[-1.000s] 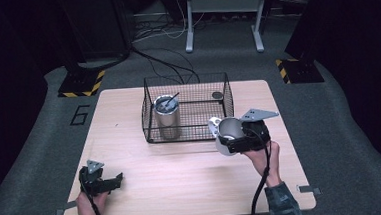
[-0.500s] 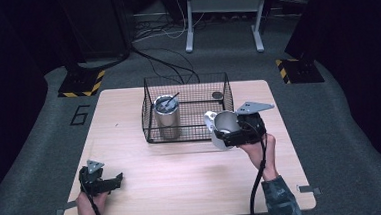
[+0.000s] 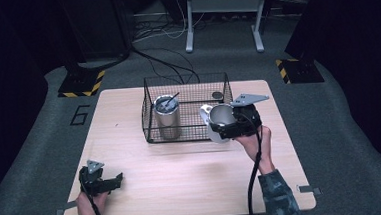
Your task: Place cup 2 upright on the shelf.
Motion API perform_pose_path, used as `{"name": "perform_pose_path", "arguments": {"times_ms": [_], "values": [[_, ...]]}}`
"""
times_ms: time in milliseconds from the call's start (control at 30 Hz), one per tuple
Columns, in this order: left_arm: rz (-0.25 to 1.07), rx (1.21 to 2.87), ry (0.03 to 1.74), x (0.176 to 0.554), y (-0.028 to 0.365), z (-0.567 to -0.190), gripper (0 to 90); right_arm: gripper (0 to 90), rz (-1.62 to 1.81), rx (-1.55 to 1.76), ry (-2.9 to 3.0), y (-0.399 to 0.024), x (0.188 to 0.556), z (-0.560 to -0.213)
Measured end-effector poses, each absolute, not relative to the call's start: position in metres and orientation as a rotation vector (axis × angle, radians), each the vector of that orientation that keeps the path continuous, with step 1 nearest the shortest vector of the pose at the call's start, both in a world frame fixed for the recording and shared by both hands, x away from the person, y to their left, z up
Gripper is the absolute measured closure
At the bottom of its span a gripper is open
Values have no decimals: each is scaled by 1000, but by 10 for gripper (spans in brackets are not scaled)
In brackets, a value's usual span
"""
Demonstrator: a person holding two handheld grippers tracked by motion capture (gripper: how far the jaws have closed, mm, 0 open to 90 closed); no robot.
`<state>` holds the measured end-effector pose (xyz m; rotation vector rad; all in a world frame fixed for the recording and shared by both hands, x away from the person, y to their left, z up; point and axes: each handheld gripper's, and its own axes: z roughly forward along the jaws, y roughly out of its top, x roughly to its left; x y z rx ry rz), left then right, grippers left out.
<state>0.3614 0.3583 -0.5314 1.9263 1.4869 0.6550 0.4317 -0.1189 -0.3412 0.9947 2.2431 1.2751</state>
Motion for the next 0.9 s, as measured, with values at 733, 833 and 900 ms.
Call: {"name": "perform_pose_path", "arguments": {"times_ms": [733, 833, 900], "values": [[654, 1927, 1486, 361, 358, -531, 35, 56, 1257, 984, 2260, -99, 462, -334], [654, 1927, 1486, 361, 358, -531, 35, 56, 1248, 972, 2268, -98, 466, -333], [655, 1927, 1486, 361, 358, -531, 35, 55, 1250, 984, 2266, -96, 468, -333]]}}
